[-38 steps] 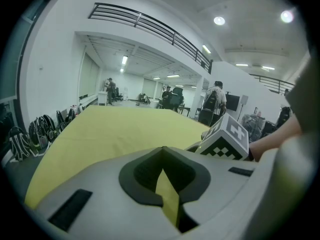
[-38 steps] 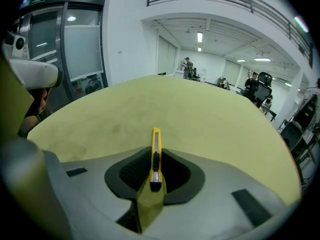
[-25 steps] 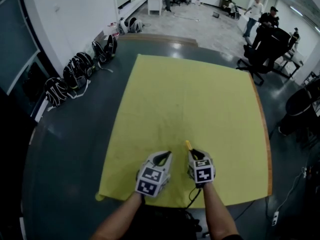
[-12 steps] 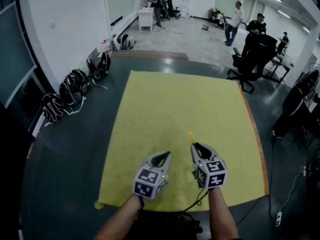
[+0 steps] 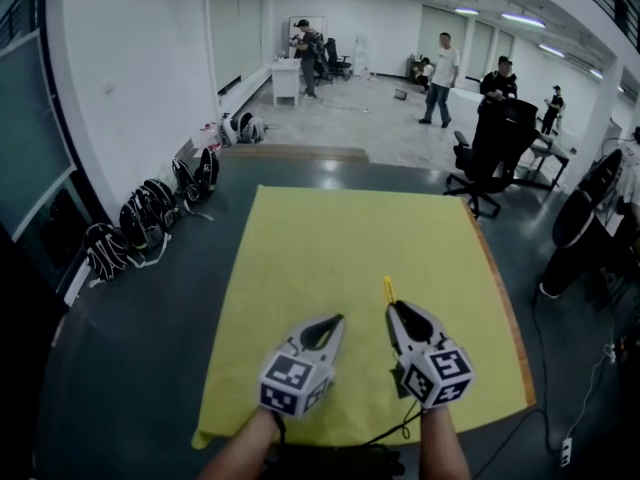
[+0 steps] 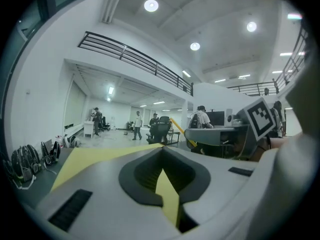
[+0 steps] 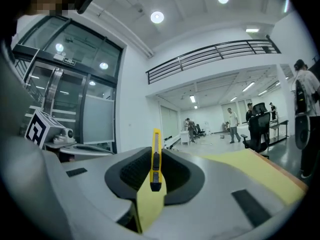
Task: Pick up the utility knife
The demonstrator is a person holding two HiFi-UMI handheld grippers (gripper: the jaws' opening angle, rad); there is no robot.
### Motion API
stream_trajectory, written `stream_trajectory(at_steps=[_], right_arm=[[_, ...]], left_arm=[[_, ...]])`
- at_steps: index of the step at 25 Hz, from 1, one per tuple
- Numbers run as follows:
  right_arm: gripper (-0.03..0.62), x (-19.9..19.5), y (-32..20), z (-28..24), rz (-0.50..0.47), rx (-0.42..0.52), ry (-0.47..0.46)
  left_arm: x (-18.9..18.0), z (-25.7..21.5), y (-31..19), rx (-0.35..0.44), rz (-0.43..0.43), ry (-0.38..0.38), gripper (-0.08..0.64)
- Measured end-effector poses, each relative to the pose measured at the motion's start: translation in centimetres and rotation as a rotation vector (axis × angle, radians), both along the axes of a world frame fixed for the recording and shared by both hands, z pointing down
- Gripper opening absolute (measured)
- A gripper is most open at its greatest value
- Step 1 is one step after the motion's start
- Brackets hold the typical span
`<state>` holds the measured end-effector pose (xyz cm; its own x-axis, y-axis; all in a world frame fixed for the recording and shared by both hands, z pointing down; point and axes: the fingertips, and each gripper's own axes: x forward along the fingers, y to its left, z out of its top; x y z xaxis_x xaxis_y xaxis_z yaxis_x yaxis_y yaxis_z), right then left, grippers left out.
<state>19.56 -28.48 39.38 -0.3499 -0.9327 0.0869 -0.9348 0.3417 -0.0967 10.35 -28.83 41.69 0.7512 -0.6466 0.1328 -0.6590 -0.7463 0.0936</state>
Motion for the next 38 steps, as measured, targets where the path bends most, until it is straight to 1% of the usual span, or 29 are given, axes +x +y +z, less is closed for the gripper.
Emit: stream_trajectory(at_steps=[5, 12, 20, 32, 38], right_arm=[[0.072, -0.7, 1.5, -1.8, -0.022, 0.049, -0.037], [0.073, -1.0, 2.2, -2.4, -0.031, 0.075, -0.045], [0.074, -1.9, 2.7, -2.5, -0.042, 0.086, -0.049], [0.074, -1.7, 2.8, -2.5, -0.05, 0.085, -0.047], [0.074, -1.7, 2.9, -2.6, -0.035, 0.08, -0.044]], left_arm=[[-0.3, -1.6, 0.8, 0.031, 0.018, 0.012, 0.008], [-0.3, -1.8, 1.1, 0.047, 0.029, 0.009, 0.008], [-1.0, -1.7, 1.4, 0.045, 0.032, 0.017, 0.008], [-0.6, -1.8, 1.6, 0.045, 0.038, 0.014, 0.008], [-0.5, -1.9, 1.6, 0.046, 0.043, 0.008, 0.008]])
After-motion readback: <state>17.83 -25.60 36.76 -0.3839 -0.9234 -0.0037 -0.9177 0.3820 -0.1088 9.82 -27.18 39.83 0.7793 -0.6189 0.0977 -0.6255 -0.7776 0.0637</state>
